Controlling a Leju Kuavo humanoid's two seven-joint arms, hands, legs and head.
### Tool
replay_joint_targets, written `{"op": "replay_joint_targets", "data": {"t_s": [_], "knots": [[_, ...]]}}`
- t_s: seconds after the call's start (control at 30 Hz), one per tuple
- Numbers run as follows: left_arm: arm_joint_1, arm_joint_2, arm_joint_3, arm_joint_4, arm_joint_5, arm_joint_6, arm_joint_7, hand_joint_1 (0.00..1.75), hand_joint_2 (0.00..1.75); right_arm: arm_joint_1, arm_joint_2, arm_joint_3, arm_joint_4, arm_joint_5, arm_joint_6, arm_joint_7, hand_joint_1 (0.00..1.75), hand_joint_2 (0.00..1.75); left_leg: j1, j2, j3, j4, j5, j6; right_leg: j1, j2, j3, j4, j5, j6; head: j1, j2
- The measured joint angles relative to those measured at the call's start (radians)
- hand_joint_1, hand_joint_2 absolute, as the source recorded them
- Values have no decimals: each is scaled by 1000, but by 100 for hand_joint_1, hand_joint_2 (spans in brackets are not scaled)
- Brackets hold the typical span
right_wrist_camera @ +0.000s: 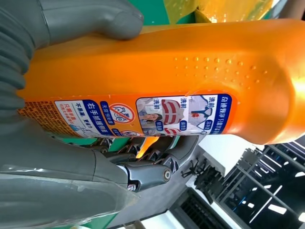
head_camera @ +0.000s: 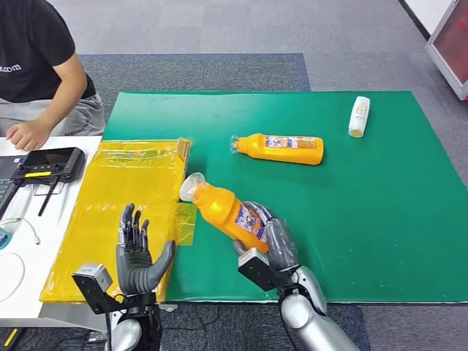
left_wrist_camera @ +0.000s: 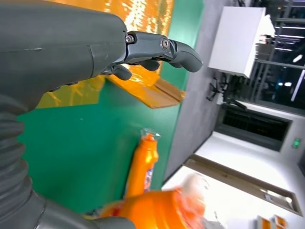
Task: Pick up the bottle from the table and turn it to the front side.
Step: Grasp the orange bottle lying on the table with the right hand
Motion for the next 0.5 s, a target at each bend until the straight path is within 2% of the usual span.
{"op": "replay_joint_targets", "data": {"t_s": [0.2, 0.5], "knots": [[-15, 2, -6, 46, 16, 26, 5, 0, 175, 13, 2, 1, -45, -28, 15, -17, 175, 175, 0, 0, 0, 0, 0, 0, 0, 0, 0, 0, 0, 0, 0, 0], [-77, -18, -1, 77, -5, -17, 40, 0, 175, 16, 2, 41, -126, -70, 72, -44, 175, 175, 0, 0, 0, 0, 0, 0, 0, 0, 0, 0, 0, 0, 0, 0]]}}
